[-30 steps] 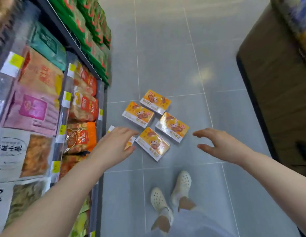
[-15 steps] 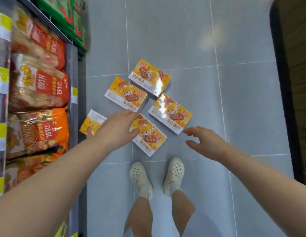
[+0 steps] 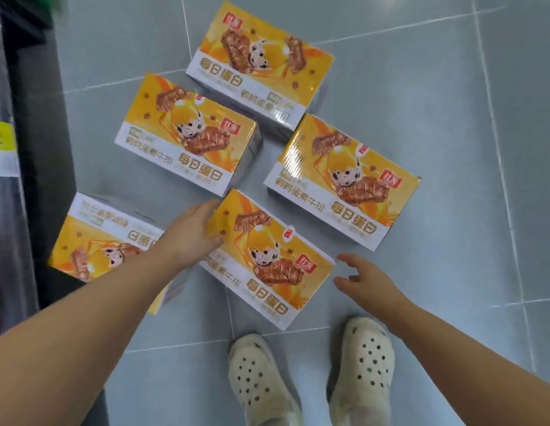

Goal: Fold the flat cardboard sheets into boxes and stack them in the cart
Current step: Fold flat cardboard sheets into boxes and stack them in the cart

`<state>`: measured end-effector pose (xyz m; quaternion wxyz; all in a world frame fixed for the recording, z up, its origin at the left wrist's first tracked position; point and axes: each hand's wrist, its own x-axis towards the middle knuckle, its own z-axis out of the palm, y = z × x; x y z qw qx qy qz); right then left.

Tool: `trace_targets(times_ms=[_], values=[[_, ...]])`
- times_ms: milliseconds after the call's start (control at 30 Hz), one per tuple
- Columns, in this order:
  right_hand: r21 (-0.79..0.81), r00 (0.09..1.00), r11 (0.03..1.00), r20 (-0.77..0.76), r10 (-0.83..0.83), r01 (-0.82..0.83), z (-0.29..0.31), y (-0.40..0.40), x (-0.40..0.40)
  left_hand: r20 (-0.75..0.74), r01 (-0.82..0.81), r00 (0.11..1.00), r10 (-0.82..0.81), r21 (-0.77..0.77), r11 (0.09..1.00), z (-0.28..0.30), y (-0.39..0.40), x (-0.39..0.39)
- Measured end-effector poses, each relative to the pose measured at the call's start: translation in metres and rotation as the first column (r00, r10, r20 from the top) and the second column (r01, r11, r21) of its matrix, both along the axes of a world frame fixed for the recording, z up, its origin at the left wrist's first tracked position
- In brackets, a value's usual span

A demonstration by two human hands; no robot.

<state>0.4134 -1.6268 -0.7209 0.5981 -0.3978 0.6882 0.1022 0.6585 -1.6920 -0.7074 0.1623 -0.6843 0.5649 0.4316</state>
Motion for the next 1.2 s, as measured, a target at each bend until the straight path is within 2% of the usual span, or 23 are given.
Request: trace_targets(times_ms=[100, 233, 400, 533, 700, 800, 900, 1000, 1200], values=[[0.079, 0.979, 0.978, 0.039, -0.199, 0.195, -0.044, 0.006, 0.012, -0.033, -0.012, 0.999, 0.013, 0.031, 0.999, -0.047, 0.002, 0.007], [0.253, 0.883, 0.871, 0.105, -0.457, 0.421, -0.073, 0.008, 0.026, -0.144, -0.073, 0.986, 0.08, 0.05, 0.996, -0.081, -0.003, 0.008], [0.2, 0.833, 0.826, 0.075, -0.548, 0.526, -0.077, 0.014, 0.04, -0.112, -0.07, 0.991, 0.076, 0.053, 0.996, -0.086, -0.009, 0.001], [0.076, 0.844, 0.85, 0.098, -0.527, 0.522, -0.052, 0.024, 0.042, -0.085, -0.178, 0.98, 0.178, 0.006, 0.984, -0.061, 0.013, 0.013], [-0.203, 0.924, 0.902, 0.067, -0.376, 0.382, 0.011, 0.02, 0.041, -0.109, -0.386, 0.92, 0.376, -0.103, 0.917, -0.003, 0.061, 0.019], [-0.282, 0.978, 0.938, 0.016, -0.206, 0.202, 0.069, 0.014, 0.037, -0.142, -0.455, 0.89, 0.434, -0.183, 0.872, 0.049, 0.078, 0.02], [-0.342, 0.996, 0.939, -0.063, -0.061, 0.036, 0.134, 0.005, 0.034, -0.124, -0.484, 0.875, 0.468, -0.204, 0.851, 0.115, 0.079, 0.016], [-0.418, 0.991, 0.907, -0.134, -0.015, -0.043, 0.209, -0.004, 0.036, -0.091, -0.508, 0.861, 0.5, -0.196, 0.839, 0.185, 0.076, 0.013], [-0.578, 0.963, 0.779, -0.241, 0.119, -0.242, 0.373, -0.018, 0.038, -0.173, -0.428, 0.902, 0.395, -0.247, 0.869, 0.325, 0.075, 0.027]])
